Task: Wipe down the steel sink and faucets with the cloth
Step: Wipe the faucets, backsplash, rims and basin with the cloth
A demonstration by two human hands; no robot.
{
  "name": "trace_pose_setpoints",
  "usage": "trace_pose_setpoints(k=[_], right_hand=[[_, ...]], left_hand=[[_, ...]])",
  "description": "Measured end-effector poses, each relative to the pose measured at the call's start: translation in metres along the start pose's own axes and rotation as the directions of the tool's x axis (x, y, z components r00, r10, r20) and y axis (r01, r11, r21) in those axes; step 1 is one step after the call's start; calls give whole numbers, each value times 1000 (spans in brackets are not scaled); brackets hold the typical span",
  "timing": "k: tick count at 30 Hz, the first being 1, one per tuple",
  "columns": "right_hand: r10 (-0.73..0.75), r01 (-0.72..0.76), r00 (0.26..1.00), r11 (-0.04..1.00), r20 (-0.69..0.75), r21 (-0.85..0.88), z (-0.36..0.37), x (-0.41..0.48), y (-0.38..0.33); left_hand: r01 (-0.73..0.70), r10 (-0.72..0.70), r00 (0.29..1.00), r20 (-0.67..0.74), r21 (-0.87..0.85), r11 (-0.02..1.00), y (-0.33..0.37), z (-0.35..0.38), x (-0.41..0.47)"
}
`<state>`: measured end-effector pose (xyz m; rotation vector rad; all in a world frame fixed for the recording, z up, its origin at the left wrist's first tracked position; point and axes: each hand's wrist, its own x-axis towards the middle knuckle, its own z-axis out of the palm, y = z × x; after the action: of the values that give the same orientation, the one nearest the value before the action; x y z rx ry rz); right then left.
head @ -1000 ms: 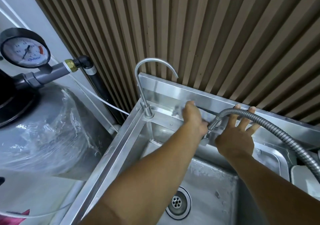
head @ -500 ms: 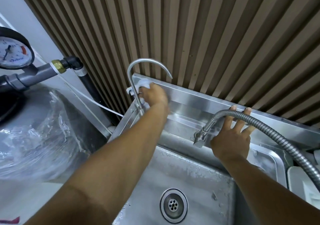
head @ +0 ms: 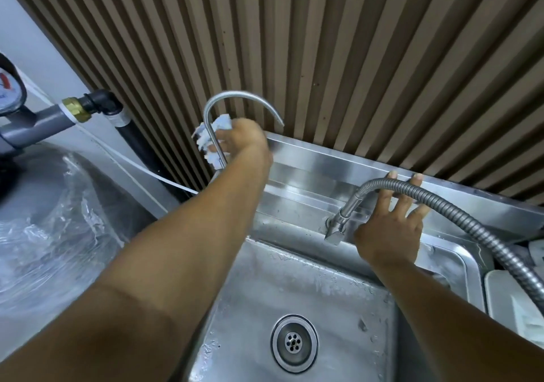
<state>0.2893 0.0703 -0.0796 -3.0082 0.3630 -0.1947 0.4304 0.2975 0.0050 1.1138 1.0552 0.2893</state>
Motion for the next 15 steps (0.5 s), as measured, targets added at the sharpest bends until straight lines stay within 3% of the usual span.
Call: trace_pose_setpoints(k=[2, 4, 6, 8, 10, 13, 15], right_hand=[[0, 0, 1000, 1000, -11, 27, 1, 0, 0], [-9, 10, 999, 999, -37, 32, 3, 1, 0], [-10, 11, 999, 999, -45, 33, 5, 1, 0], [-6, 7, 999, 1000, -38, 25, 7, 0, -1], [-4, 4, 1000, 1000, -22, 4, 7, 1, 1], [-12, 13, 1000, 1000, 8, -26, 7, -1, 5], [-21, 22, 1000, 999, 22, -43, 7, -2, 7]], left_hand=[[-214, 217, 976, 20, 253, 944, -15, -5, 2], [-481, 431, 877, 215, 386, 787, -60, -10, -16], [-616, 417, 756, 505, 333, 714, -109, -25, -51], [-641, 338, 665, 666, 277, 716, -138, -36, -73], [-527, 262, 745, 614, 300, 795, -131, -29, -81], [-256, 190, 939, 287, 214, 943, -94, -9, -43], [-103, 91, 988, 128, 90, 991, -67, -4, -6]])
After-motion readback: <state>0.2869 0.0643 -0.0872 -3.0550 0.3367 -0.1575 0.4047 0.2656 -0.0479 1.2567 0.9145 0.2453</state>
